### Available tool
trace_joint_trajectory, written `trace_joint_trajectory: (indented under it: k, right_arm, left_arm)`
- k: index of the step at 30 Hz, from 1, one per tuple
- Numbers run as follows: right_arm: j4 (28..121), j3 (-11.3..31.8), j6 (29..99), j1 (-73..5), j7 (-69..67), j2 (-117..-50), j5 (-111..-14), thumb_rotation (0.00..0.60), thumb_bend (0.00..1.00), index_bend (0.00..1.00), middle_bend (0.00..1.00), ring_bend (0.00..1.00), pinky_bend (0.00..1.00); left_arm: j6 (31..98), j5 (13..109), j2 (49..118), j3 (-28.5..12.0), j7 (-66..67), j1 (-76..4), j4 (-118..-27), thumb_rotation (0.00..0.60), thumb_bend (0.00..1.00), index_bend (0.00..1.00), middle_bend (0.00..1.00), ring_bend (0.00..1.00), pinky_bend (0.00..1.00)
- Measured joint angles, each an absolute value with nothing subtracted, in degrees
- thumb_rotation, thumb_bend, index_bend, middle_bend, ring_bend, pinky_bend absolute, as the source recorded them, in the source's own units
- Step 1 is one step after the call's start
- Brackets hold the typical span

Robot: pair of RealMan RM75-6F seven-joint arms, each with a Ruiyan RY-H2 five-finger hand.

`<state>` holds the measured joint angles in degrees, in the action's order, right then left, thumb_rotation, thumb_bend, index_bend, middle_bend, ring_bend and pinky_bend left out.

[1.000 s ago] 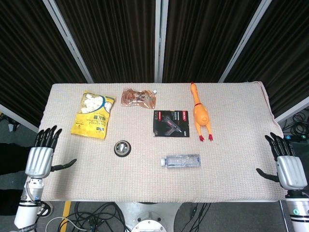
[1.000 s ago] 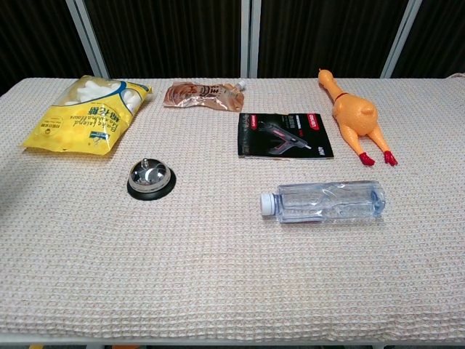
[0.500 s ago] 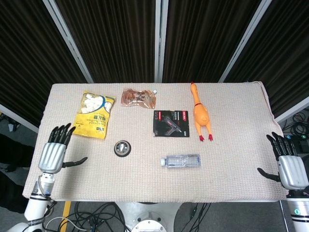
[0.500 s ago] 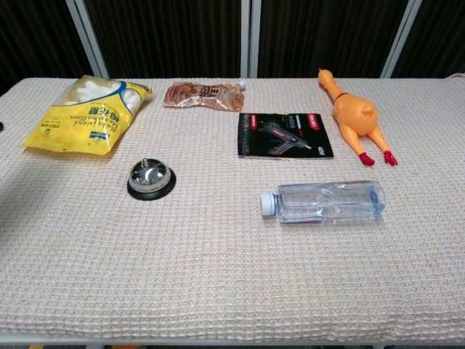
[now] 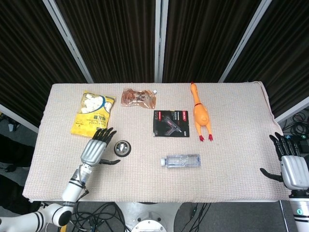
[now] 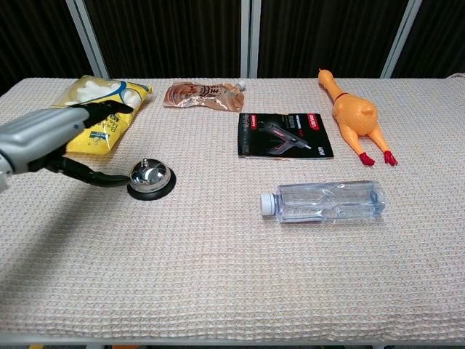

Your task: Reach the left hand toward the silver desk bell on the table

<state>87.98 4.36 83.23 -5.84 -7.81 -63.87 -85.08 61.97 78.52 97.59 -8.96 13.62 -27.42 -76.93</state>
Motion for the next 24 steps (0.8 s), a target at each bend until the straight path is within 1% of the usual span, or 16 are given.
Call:
trace_joint_trajectory:
  k: [3,5,9,10,11,13,14,16,24]
  right_arm:
    - [87.98,4.48,83.16,-5.84,-7.64,-63.83,-84.86,0.600,0.00,0.00,0.00,0.00,0.00]
    - [88.09,4.54,83.24,-5.82,-7.52,-63.68,-84.83,0.600,0.00,0.00,0.00,0.00,0.00]
    - [88.12,4.62,83.25,-5.75,-7.49,-63.56,-84.64,0.600,0.00,0.00,0.00,0.00,0.00]
    - [88.05,4.63,83.15,-5.76,-7.54,-63.58,-84.57,0.600,0.00,0.00,0.00,0.00,0.00]
    - [87.96,4.62,82.99,-5.79,-7.64,-63.65,-84.52,0.600,0.00,0.00,0.00,0.00,0.00]
    - [87.75,4.55,82.69,-5.89,-7.76,-63.86,-84.53,0.600,0.00,0.00,0.00,0.00,0.00]
    - [87.64,4.51,82.56,-5.95,-7.79,-63.97,-84.55,0.600,0.00,0.00,0.00,0.00,0.00]
    - [87.43,4.45,82.33,-6.07,-7.81,-64.16,-84.59,0.600,0.00,0.00,0.00,0.00,0.00]
    - [86.89,4.62,82.13,-6.09,-8.11,-64.15,-84.19,0.600,0.00,0.00,0.00,0.00,0.00]
  left_arm:
    - [60.91,77.80,101.34,-9.55,13.35,-29.28,-74.01,0.406,0.00,0.04,0.00,0.00,0.00]
    - [60.71,77.55,103.62,-9.91,12.91,-30.25,-71.74,0.406,0.00,0.04,0.00,0.00,0.00]
    - [60.81,77.49,106.76,-10.34,11.01,-31.53,-67.47,0.362,0.00,0.04,0.00,0.00,0.00]
    - [60.81,77.45,107.46,-10.41,10.16,-31.83,-66.35,0.338,0.00,0.04,0.00,0.00,0.00]
    - [60.80,77.41,107.92,-10.46,9.52,-32.02,-65.62,0.307,0.00,0.04,0.00,0.00,0.00]
    - [60.83,77.40,108.59,-10.56,7.90,-32.30,-64.76,0.217,0.00,0.04,0.00,0.00,0.00]
    - [60.88,77.49,108.79,-10.57,7.02,-32.39,-64.59,0.191,0.00,0.04,0.00,0.00,0.00]
    - [61.06,77.85,109.42,-10.47,4.88,-32.62,-63.73,0.172,0.00,0.04,0.00,0.00,0.00]
    - [63.05,78.64,114.02,-9.26,3.58,-32.61,-59.74,0.156,0.00,0.04,0.00,0.00,0.00]
